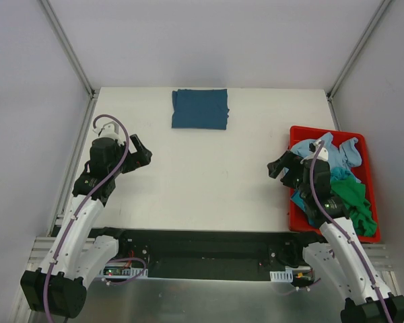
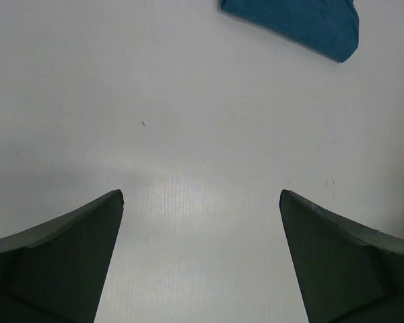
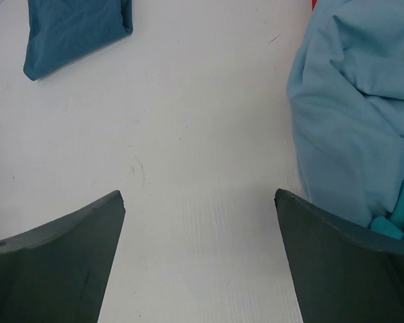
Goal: Fold and stack the t-shirts
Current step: Grab crumpled tshirt from bin with the right arm
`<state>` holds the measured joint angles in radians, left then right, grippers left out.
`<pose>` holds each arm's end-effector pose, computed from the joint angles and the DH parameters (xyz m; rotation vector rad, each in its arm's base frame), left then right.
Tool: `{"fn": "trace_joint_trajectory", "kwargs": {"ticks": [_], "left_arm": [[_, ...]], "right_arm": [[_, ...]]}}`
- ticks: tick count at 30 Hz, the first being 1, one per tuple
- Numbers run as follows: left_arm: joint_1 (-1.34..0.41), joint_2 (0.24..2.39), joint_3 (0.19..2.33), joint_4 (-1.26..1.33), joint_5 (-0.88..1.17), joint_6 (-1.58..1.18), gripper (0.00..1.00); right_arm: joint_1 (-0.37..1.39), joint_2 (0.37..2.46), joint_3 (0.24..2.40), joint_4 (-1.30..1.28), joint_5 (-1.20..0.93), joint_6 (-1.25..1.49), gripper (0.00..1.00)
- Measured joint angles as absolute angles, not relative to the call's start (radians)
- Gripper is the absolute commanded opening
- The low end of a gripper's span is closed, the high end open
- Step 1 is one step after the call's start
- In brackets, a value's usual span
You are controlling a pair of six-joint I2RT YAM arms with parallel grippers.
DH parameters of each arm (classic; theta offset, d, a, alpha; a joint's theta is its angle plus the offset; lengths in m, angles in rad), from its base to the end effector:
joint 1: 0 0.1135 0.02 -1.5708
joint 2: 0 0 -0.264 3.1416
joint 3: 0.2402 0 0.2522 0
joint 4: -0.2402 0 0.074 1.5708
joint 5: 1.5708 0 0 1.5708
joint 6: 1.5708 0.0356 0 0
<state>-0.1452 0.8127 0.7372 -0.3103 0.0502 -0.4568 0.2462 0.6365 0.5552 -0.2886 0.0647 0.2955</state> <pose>0.1865 -0.0291 0.3053 -0.2745 1.9635 -0.4432 0.1546 0.0365 0.2707 0.0913 1.9493 0.2966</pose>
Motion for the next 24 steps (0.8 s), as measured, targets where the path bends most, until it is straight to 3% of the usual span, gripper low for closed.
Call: {"fn": "trace_joint_trajectory", "kwargs": {"ticks": [9, 14, 24], "left_arm": [[-0.145, 0.816, 0.737, -0.310, 0.051, -0.456, 0.99], [-0.145, 0.825, 0.737, -0.310, 0.056, -0.456, 0.99], [-0.145, 0.820, 0.737, -0.289, 0.099, -0.449, 0.99]], "right_arm": [[0.246, 0.662, 0.559, -0.275, 0.048, 0.274, 0.96], [0.220, 0.810, 0.679, -0.347, 0.098, 0.237, 0.96], [-0.137, 1.267, 1.097, -0.486, 0.102, 0.070, 0.96]]}}
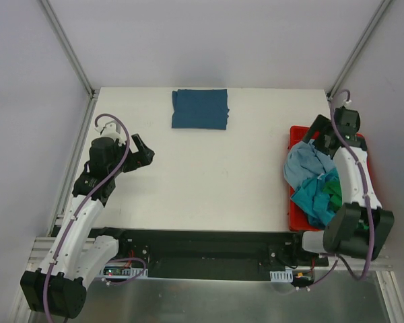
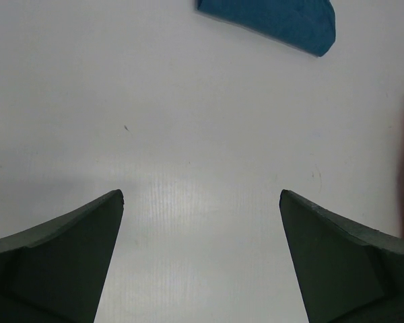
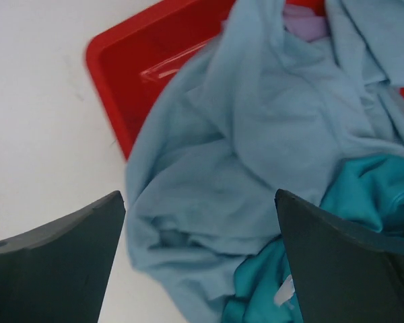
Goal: Fold and stack the t-shirts
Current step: Grab crumpled tshirt from bin with the right arm
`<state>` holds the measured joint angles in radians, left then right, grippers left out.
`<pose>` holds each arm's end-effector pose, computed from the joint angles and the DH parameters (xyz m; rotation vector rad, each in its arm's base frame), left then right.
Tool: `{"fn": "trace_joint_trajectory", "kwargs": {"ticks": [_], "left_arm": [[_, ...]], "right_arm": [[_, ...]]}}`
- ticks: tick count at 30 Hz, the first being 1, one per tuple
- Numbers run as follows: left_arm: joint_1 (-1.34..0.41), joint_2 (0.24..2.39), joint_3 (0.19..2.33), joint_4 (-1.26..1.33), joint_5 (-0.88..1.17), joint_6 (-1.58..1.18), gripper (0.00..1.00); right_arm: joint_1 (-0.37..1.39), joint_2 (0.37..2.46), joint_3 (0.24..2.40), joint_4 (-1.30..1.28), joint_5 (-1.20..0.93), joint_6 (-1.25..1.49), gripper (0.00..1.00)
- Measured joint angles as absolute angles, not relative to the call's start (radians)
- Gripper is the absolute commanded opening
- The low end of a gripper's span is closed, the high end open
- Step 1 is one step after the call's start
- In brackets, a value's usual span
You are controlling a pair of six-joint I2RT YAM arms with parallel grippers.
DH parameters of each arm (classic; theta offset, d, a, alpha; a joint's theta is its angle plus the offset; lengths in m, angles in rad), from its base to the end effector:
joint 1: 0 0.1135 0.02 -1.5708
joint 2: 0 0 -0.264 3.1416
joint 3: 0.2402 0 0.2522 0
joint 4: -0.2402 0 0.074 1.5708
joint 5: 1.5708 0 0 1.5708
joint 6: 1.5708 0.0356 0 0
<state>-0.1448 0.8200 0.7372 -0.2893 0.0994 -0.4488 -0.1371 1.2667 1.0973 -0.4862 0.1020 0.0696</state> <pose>0.1884 -0.0310 0.3063 -0.2323 1.9589 -0.4877 0.2761 -0.0418 0.3165 0.2853 2.2082 -0.1505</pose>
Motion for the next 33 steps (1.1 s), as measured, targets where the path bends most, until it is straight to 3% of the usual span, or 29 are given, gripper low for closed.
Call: {"fn": "trace_joint_trajectory", "kwargs": {"ticks": [6, 9, 10, 14, 16, 24, 33], "left_arm": [[-0.145, 0.784, 0.737, -0.264, 0.115, -0.438, 0.99], [-0.145, 0.781, 0.736, -0.257, 0.133, -0.429, 0.99], [-0.145, 0.781, 0.736, -0.252, 0.145, -0.426, 0.99], [-0.145, 0.781, 0.727, -0.241, 0.168, -0.418, 0.99], [-0.145, 0.781, 0.722, -0.241, 0.173, -0.414, 0.99], [-0.145, 0.780, 0.720, -0.234, 0.175, -0.408, 0.99], [-0.145, 0.754, 0.704, -0.221, 0.177, -0.409, 0.99]], "right_arm": [[-0.274, 1.572, 1.251, -0.557, 0.055, -0.001, 0.96], [-0.299, 1.702, 1.330, -0.582, 0.022, -0.026, 0.86], [-0.305, 1.740, 1.354, -0.587, 0.017, -0.031, 0.77], [-0.307, 1.814, 1.392, -0.589, 0.023, -0.059, 0.20], [-0.308, 1.821, 1.393, -0.588, 0.031, -0.067, 0.01], [-0.308, 1.742, 1.395, -0.593, 0.018, -0.067, 0.00], [-0.233, 1.279, 1.518, -0.578, -0.178, 0.034, 0.00]]}}
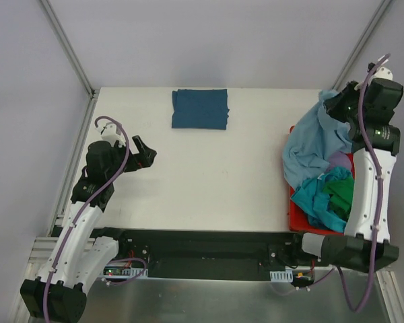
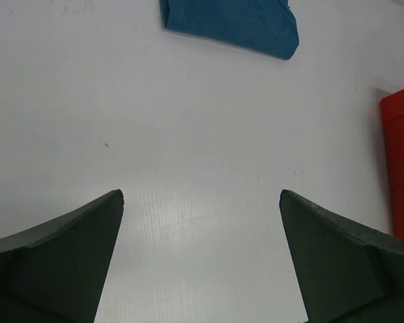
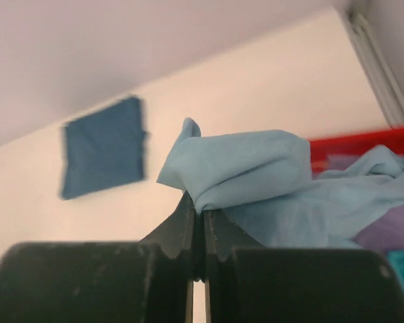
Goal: Fold and stack the t-shirts
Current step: Grab crumpled tshirt from bin with the right arm, then move the tshirt to the center of the board
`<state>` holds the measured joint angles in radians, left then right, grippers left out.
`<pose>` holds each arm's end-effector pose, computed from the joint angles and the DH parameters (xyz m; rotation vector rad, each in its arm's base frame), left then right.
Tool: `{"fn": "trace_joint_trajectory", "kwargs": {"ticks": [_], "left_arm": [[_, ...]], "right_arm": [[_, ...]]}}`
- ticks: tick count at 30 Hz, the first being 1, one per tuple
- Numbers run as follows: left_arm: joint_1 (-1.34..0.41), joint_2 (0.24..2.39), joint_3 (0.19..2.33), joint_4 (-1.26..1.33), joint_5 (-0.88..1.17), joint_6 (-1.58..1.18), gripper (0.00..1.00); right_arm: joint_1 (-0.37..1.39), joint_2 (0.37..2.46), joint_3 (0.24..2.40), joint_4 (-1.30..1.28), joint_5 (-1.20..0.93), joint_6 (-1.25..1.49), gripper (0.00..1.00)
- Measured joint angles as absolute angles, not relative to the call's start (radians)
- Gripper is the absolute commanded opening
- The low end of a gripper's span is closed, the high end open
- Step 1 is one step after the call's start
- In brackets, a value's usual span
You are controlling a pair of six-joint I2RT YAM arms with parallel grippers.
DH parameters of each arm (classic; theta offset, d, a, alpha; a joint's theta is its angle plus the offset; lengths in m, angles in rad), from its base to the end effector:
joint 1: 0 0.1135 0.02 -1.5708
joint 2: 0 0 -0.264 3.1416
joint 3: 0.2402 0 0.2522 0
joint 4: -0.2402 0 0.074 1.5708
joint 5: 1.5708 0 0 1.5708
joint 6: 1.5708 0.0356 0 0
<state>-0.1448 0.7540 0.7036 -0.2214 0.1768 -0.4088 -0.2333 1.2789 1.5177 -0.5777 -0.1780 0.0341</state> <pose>0.1775 -0.0322 0.3125 -0.1213 1.8699 -0.5474 0.2648 -0.0564 0.4463 0.1344 1.8995 0.0350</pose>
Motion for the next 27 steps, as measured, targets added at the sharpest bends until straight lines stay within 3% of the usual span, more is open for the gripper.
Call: {"fn": "trace_joint_trajectory", "kwargs": {"ticks": [5, 10, 14, 20, 27], "left_arm": [[-0.145, 0.728, 0.702, -0.214, 0.188, -0.410, 0.99], [-0.145, 0.693, 0.683, -0.206, 0.202, -0.416, 0.99], [-0.145, 0.665, 0.671, -0.205, 0.200, -0.427, 0.99], [-0.145, 0.620, 0.651, -0.204, 0.158, -0.443, 0.99], [-0.145, 0.577, 0.635, -0.204, 0.113, -0.464, 0.99]], "right_arm": [[-0.032, 1.184, 1.706, -0.573, -0.225, 0.076, 0.01], [0.232, 1.216, 1.858, -0.566, -0.212, 0.109, 0.00], [0.453, 1.364, 2.042, -0.559, -0.184, 0.112, 0.00], [0.740, 1.723, 2.487, -0.582, -0.081, 0.063, 0.00], [0.826, 1.755, 2.414, -0.513, 0.041, 0.032, 0.00]]}}
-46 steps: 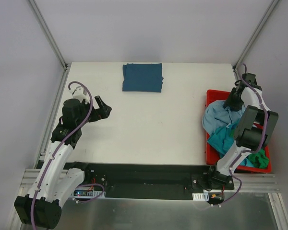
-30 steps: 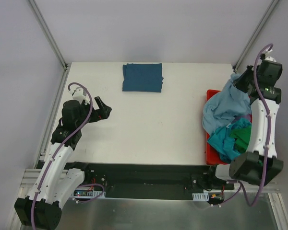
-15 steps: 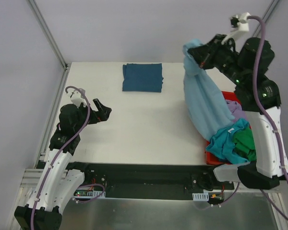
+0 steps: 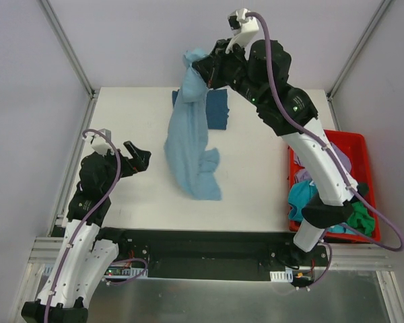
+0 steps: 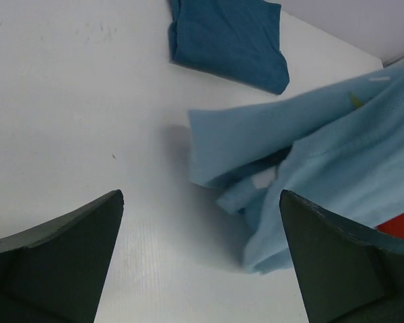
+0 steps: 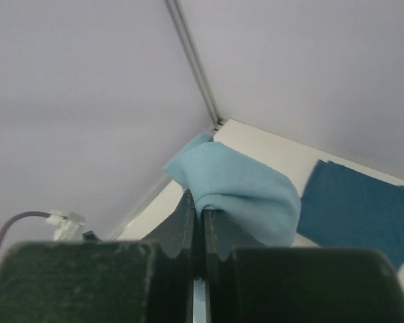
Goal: Fold and stack the t-shirts
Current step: Move the tshirt to the center of the board
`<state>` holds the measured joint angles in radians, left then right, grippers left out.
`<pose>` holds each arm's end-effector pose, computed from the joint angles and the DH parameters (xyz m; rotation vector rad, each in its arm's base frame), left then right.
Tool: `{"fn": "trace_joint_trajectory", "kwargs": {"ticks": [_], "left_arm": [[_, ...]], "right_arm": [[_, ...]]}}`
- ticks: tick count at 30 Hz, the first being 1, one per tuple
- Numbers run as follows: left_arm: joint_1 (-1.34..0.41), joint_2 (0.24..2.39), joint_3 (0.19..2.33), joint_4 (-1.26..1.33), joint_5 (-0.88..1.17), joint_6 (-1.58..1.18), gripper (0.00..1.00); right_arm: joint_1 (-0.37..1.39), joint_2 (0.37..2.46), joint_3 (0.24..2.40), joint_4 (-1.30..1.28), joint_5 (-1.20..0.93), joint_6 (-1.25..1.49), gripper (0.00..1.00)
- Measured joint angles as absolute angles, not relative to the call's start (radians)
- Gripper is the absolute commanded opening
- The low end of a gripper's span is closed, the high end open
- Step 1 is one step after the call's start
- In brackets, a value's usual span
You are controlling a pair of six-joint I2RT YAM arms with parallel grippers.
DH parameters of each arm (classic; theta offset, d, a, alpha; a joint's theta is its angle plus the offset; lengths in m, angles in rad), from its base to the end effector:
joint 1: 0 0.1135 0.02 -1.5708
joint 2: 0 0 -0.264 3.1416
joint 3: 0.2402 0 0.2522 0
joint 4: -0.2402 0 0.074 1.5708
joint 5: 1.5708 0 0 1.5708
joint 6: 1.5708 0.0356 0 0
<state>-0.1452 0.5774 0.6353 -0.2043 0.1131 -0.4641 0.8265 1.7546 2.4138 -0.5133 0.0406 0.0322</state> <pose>0.1459 -0.0254 0.3157 -0.1929 1.7365 -0.5462 0.2270 0.2444 0.5864 -0.5329 1.3592 0.6764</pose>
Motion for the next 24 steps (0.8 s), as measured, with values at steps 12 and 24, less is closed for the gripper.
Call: {"fn": "trace_joint_trajectory", "kwargs": {"ticks": [12, 24], "left_arm": [[-0.145, 0.669, 0.630, -0.195, 0.075, -0.488, 0.99], [-0.145, 0.963, 0.604, -0.227, 0.094, -0.607, 0.99]], "right_arm": [[0.622, 1.102, 1.221, -0.344, 0.258, 0.051, 0.06], [0.501, 1.110, 0.738, -0.233, 0.193, 0.120, 0.06]]}}
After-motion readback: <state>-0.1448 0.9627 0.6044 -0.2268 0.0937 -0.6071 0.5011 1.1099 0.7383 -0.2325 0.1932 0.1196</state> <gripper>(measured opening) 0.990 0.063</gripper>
